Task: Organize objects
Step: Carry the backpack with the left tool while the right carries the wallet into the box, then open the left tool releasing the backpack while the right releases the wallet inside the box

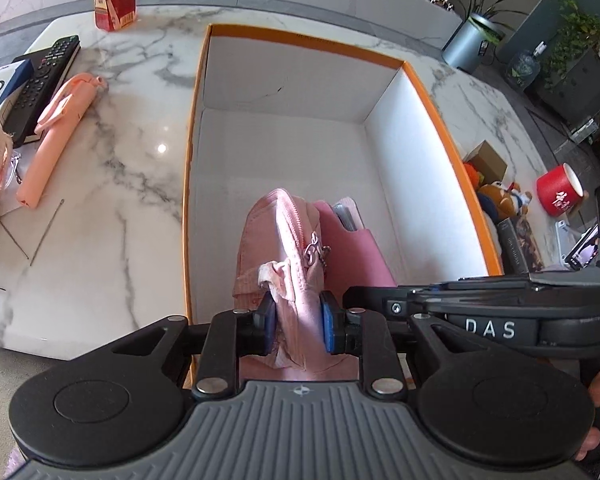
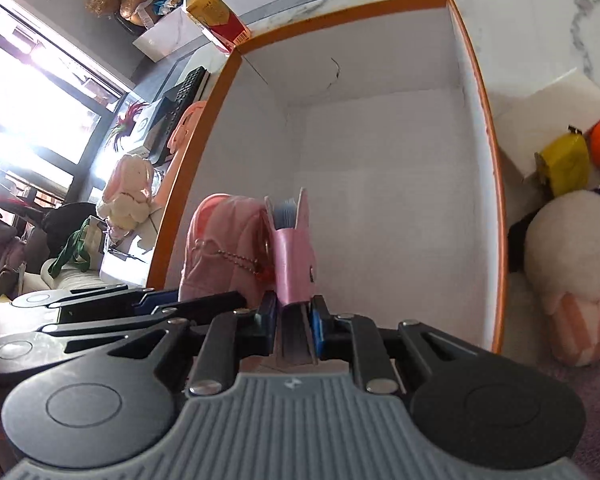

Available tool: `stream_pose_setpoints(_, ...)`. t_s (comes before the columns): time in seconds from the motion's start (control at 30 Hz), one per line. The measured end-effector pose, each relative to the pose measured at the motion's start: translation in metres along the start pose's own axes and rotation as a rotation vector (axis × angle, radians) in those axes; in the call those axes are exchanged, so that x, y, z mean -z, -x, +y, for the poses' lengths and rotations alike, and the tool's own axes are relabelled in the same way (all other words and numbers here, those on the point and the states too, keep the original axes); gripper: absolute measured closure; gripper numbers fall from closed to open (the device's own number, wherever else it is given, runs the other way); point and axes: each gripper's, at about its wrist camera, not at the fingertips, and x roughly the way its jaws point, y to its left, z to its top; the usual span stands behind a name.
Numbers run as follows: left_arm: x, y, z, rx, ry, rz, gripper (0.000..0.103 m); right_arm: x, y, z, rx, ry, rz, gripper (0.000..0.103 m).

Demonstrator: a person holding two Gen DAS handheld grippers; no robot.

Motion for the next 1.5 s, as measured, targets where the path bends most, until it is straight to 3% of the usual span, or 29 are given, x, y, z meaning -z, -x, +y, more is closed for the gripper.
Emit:
stream_pose_setpoints(0.17,0.002,0.001,-0.003,-0.035,-0.047,0.0,0.068,0.007,-0.008,-0.004,0.003,-0.017,0.001,0.085)
stream_pose_setpoints(0.33,0.011,0.014,-0.006,-0.046,-0.113,-0.035,0.047,0.012,-0.018,-0.007,-0.008,-0.043,0.019,0.085)
stream_pose_setpoints(0.5,0.027,0.043,-0.009,-0.079,-0.177,-0.167,0.038,0.013,-0.018,-0.003,-0.038,-0.039,-0.003,0.085)
stream_pose_setpoints(0.6,0.032,0.057,0.001,-0.08,-0.119,-0.206,0.027,0.013,-0.011,0.004,-0.067,-0.028,-0.013,0.085)
stream_pose_setpoints(0.67,0.031,0.057,0.01,-0.093,-0.07,-0.204,0.026,0.012,-0.009,0.011,-0.084,-0.011,-0.02,0.085)
stream_pose_setpoints(0.87,0.027,0.034,0.045,-0.028,0.137,-0.126,0.025,0.01,-0.021,0.014,-0.092,-0.046,0.01,0.085)
stream_pose_setpoints(0.93,0.026,0.027,0.05,-0.002,0.159,-0.115,0.028,0.011,-0.022,0.014,-0.085,-0.038,0.005,0.085)
stream_pose_setpoints(1.0,0.026,0.019,0.053,-0.01,0.176,-0.089,0.039,0.011,-0.021,0.014,-0.082,-0.032,0.003,0.085)
stream_pose_setpoints(1.07,0.027,0.018,0.051,-0.007,0.176,-0.089,0.04,0.012,-0.017,0.014,-0.081,-0.022,0.003,0.085)
stream_pose_setpoints(1.13,0.029,0.019,0.049,-0.013,0.181,-0.078,0.048,0.013,-0.013,0.013,-0.08,-0.016,0.005,0.085)
stream_pose_setpoints(1.2,0.032,0.019,0.049,0.028,0.224,-0.056,0.056,0.013,-0.01,0.011,-0.077,-0.006,0.012,0.085)
stream_pose_setpoints(1.37,0.043,0.011,0.036,0.129,0.258,-0.028,0.072,0.008,0.0,0.0,0.019,0.03,-0.004,0.085)
stream_pose_setpoints(1.5,0.047,0.011,0.027,0.106,0.251,-0.046,0.076,0.009,0.003,-0.007,0.078,0.058,0.004,0.085)
